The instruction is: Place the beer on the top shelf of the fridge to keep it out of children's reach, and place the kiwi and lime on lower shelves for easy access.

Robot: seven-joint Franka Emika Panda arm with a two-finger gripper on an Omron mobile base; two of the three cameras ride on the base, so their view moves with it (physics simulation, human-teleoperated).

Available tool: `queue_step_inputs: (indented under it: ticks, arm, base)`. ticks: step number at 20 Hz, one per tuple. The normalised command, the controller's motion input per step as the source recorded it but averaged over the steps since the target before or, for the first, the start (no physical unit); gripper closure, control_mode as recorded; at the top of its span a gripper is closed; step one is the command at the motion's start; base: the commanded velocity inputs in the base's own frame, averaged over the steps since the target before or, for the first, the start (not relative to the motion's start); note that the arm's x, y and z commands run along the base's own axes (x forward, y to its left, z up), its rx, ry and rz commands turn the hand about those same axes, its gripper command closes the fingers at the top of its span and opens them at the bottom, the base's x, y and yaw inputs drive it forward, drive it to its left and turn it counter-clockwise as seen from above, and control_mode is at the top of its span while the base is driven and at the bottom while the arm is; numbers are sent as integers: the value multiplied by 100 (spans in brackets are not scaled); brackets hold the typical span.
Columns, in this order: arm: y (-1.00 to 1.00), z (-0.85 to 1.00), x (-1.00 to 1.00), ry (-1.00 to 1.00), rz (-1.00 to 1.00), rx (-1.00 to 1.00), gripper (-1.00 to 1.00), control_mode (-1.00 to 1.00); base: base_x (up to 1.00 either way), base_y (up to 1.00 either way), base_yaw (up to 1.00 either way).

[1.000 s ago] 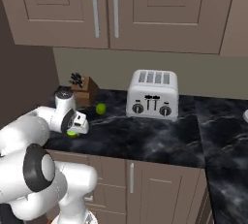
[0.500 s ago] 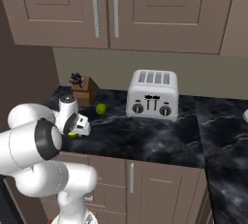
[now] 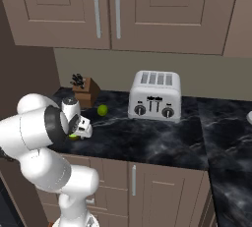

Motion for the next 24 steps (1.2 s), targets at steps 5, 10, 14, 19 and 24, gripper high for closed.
queue_step_inputs:
  ticks: [5, 10, 14, 19, 24]
  arm:
    - [1, -30, 2, 6, 0, 0, 100, -100]
    - [0, -20, -2, 3, 0, 0, 100, -100]
    - [0, 0, -18, 0, 0, 0, 100, -100]
    - [-12, 11, -30, -5, 0, 0, 100, -100]
    - [-39, 35, -54, -6, 0, 0, 100, -100]
  base:
    - [0, 0, 0]
    - [0, 0, 0]
    - [0, 0, 0]
    - [0, 0, 0]
    - [0, 0, 0]
